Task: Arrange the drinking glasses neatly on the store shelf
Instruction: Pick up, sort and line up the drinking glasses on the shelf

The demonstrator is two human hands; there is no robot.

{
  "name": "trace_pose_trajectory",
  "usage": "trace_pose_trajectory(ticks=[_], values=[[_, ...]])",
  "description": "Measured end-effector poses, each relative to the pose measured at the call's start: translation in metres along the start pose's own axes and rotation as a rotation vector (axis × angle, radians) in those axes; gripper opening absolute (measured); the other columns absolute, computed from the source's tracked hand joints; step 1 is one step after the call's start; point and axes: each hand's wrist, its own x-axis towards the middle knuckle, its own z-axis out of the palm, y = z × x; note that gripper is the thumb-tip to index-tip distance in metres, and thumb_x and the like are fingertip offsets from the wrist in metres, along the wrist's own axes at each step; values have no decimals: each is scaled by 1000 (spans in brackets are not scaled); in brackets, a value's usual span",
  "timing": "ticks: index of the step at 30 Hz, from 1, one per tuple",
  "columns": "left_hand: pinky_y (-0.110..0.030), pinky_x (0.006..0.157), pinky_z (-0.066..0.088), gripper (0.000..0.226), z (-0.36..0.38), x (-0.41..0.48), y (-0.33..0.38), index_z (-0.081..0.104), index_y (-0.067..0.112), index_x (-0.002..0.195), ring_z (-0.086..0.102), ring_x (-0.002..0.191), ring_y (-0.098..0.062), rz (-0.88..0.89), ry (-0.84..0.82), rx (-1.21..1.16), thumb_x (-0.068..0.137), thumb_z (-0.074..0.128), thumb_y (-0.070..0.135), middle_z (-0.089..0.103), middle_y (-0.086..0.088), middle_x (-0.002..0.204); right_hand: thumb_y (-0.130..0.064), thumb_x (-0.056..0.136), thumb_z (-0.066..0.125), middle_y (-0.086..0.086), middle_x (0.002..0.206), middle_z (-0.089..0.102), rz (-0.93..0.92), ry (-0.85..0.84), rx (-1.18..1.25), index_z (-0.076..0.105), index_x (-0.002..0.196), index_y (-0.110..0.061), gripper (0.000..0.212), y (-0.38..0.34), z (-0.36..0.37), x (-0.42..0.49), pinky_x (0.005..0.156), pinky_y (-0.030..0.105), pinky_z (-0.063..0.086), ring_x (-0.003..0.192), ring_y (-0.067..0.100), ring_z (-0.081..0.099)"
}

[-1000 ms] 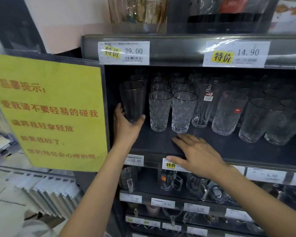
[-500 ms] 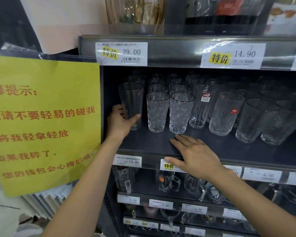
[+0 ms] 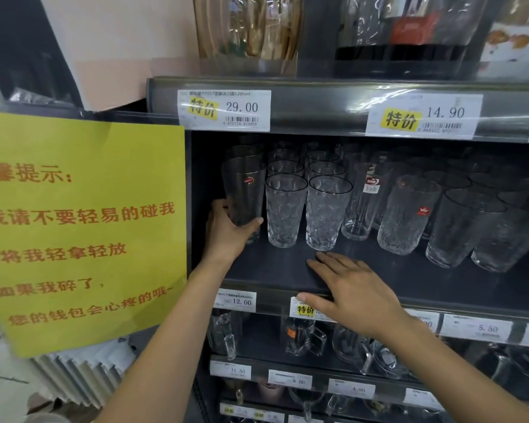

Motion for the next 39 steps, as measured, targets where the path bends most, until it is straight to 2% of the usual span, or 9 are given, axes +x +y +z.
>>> trace_pose_trajectory(ticks=[6,11,16,19,23,26,31,36,39], values=[[-24,84,45,70,1,0,-3,45,10,136,57,110,-15,12,1,11,79,82,23,59,-6,127,-83,87,14,-7,164,20,1,-10,-15,20,157,-30,87,-1,-2,0,119,36,19,151,12,16],[-19,78,41,68,1,0,-2,46,10,137,53,103,-10,7,18,35,80,81,22,58,-5,123,-85,84,10,-7,163,24,5,7,0,24,156,-30,92,-1,-1,-1,119,35,20,151,12,18],[-13,71,40,69,2,1,-5,47,10,136,56,102,-12,-1,40,37,78,82,23,59,-7,122,-85,82,7,-7,163,24,3,15,-7,24,156,-30,93,-1,-1,-1,119,33,19,151,12,18],[-19,74,41,68,1,1,-4,48,9,135,57,99,-13,-8,55,30,78,81,20,61,-6,119,-86,78,1,-7,163,25,6,25,5,26,156,-30,99,-2,-1,-1,119,34,20,150,12,20],[-14,71,42,67,0,2,-4,49,9,135,58,97,-12,-2,61,19,77,81,19,61,-3,116,-86,79,3,-7,163,24,7,21,5,25,156,-30,97,-1,0,-1,119,34,21,150,12,19],[-26,80,54,67,0,2,-5,49,10,134,58,96,-12,-6,61,-13,77,82,18,61,-2,115,-85,85,12,-7,163,24,11,16,4,25,156,-31,91,-1,-1,-1,119,34,19,150,12,19],[-37,89,56,69,0,1,-5,48,10,136,59,100,-14,2,67,-17,77,82,19,62,-6,122,-84,83,9,-9,164,20,17,10,-18,21,156,-32,90,-3,-3,-2,119,31,17,151,10,16],[-31,88,54,69,-1,0,-4,47,10,139,58,100,-12,7,51,-18,79,81,18,62,-4,122,-84,86,14,-9,164,21,20,7,-7,22,156,-32,88,-3,-3,-2,119,32,18,151,11,17],[-24,84,46,69,-2,-2,-2,46,9,141,56,100,-11,7,42,-6,81,79,17,57,3,114,-84,86,16,-9,164,21,24,0,-3,22,156,-32,87,-3,-3,-2,120,33,18,151,10,16]])
